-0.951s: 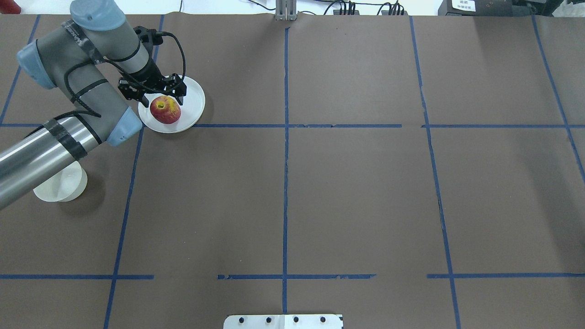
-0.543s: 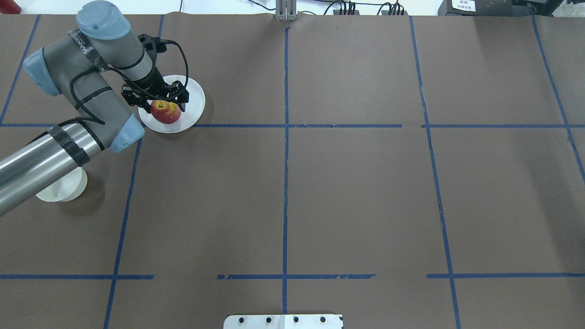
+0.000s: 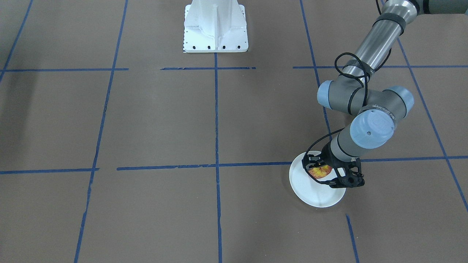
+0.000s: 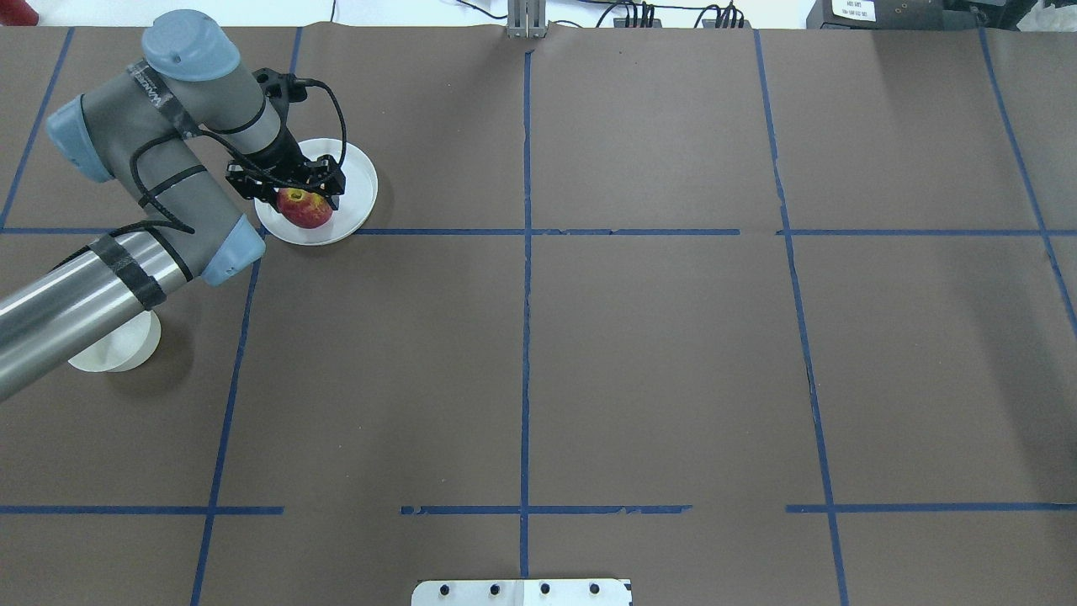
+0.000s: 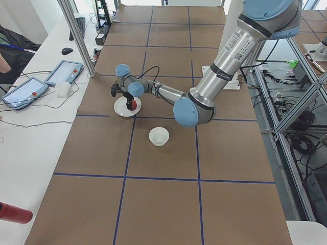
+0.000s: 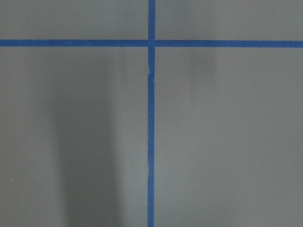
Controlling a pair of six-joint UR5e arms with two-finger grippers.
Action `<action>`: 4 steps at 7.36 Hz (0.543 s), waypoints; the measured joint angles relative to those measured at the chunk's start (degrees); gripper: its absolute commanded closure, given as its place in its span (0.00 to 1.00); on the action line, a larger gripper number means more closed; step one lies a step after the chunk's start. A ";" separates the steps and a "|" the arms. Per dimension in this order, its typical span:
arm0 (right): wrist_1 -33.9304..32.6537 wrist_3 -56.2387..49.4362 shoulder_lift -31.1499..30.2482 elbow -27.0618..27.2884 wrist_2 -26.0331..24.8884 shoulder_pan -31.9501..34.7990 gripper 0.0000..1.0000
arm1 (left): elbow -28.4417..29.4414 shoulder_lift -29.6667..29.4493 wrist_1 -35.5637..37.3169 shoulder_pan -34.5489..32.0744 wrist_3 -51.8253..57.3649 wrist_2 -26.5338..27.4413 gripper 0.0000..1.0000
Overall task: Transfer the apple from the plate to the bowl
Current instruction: 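Lower the left gripper and close it around the apple, then lift the apple and carry it with the left gripper over the white bowl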
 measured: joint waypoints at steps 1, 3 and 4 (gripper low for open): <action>0.00 0.00 0.00 0.00 0.00 0.00 0.00 | -0.04 0.02 0.00 -0.13 0.04 0.00 1.00; 0.00 0.02 0.00 0.00 0.00 -0.01 0.00 | -4.49 1.79 0.84 -3.30 0.43 -0.14 1.00; 0.00 0.04 0.00 0.00 0.00 -0.01 0.00 | -10.32 4.90 2.31 -5.01 0.60 -0.30 1.00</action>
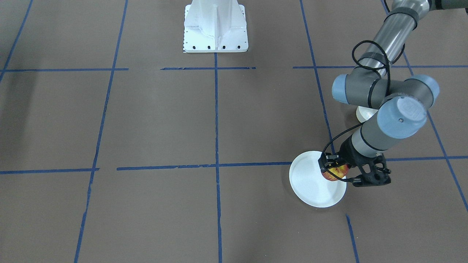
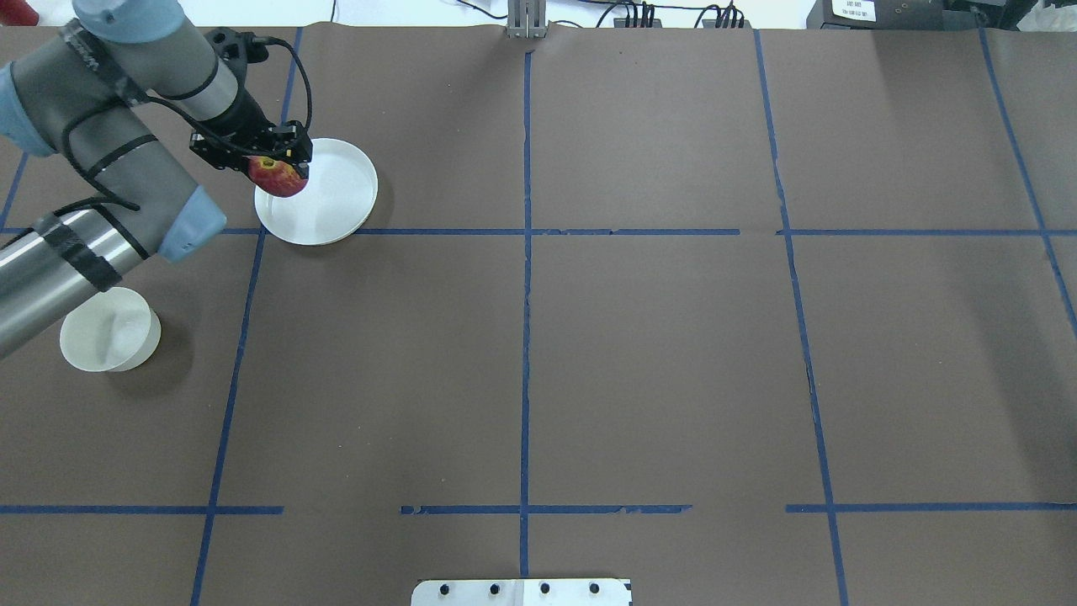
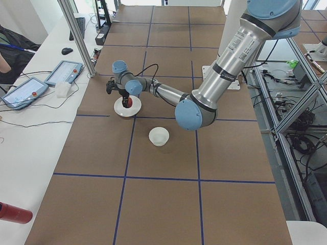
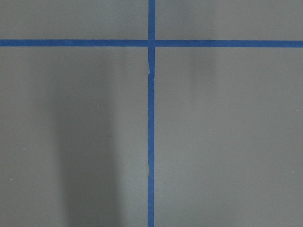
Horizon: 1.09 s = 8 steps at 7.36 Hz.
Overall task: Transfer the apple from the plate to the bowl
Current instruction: 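Lift the apple and carry it with the left gripper over the white bowl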
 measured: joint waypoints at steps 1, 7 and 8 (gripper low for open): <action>0.00 -0.01 0.00 0.00 0.00 0.01 0.00 | -6.65 3.15 3.00 -0.92 0.10 -0.08 1.00; 0.00 -0.04 0.00 -0.02 0.00 -0.01 0.00 | -31.73 34.91 -2.39 -1.41 5.45 5.88 1.00; 0.00 -0.02 0.00 -0.02 0.00 -0.01 0.00 | -30.73 37.70 -7.16 -0.41 3.65 6.77 1.00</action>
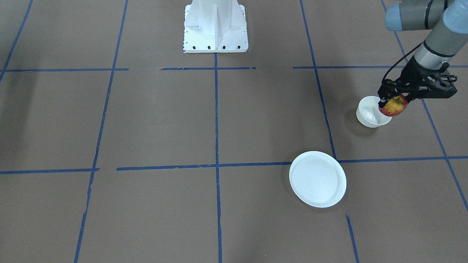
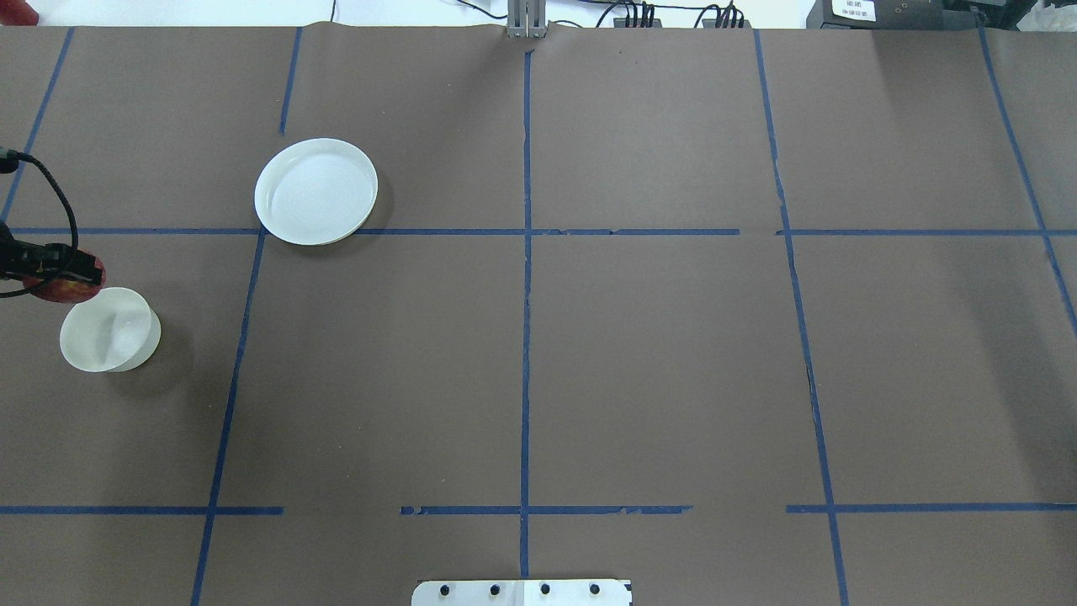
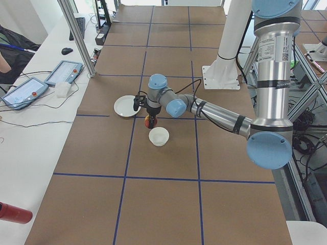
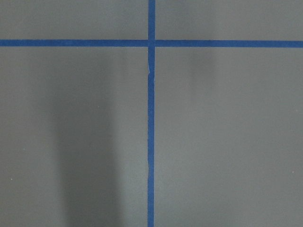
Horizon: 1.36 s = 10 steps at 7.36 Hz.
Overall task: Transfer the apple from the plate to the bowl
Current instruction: 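Lift the apple and carry it with the left gripper over the white bowl, then lower the apple into the white bowl and open the left gripper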
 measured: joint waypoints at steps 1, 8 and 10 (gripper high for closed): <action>0.00 0.04 0.00 0.01 0.00 0.02 0.00 | 1.08 1.14 -2.86 1.92 -2.85 1.30 1.00; 0.00 -0.01 0.00 -0.01 0.00 0.00 0.00 | 7.46 1.38 -9.09 7.09 -6.38 3.33 0.00; 0.00 -0.01 0.00 -0.01 0.00 0.01 0.00 | 7.57 1.18 -9.79 7.08 -6.15 3.00 0.00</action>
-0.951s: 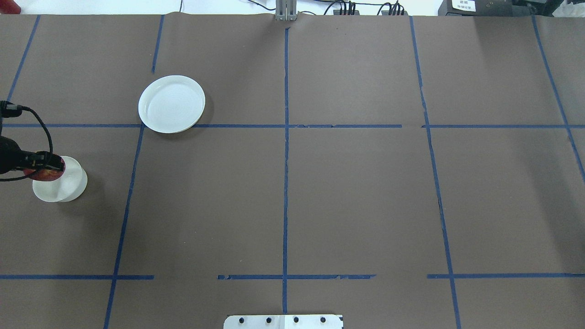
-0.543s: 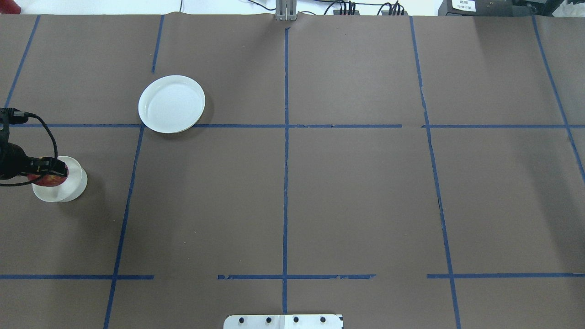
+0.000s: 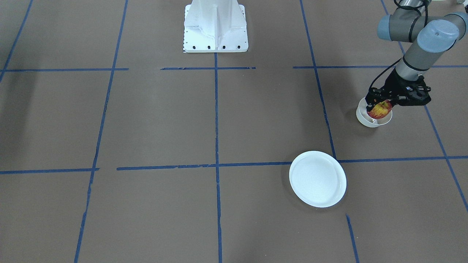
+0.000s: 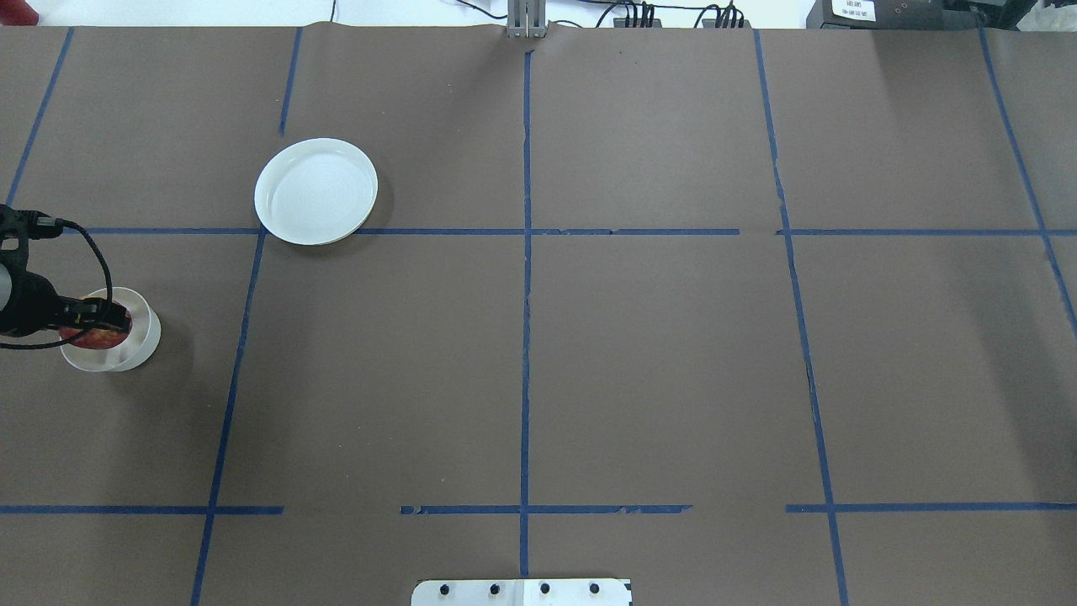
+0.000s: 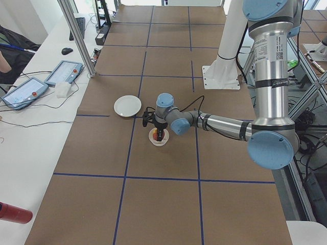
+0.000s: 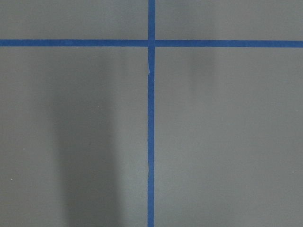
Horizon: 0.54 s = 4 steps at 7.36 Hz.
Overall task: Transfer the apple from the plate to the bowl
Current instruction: 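Lower the apple into the white bowl and open the left gripper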
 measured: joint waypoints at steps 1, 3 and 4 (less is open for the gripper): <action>0.00 0.00 0.00 0.02 0.00 0.01 0.00 | -0.53 -0.02 -0.05 -0.10 0.14 -0.20 0.00; -0.02 0.00 0.00 0.03 0.00 0.00 0.00 | -2.58 0.08 0.64 -1.41 4.57 -2.94 0.00; -0.04 0.00 0.00 0.03 0.00 0.01 0.00 | -3.27 0.00 1.58 -4.22 8.42 -5.17 0.00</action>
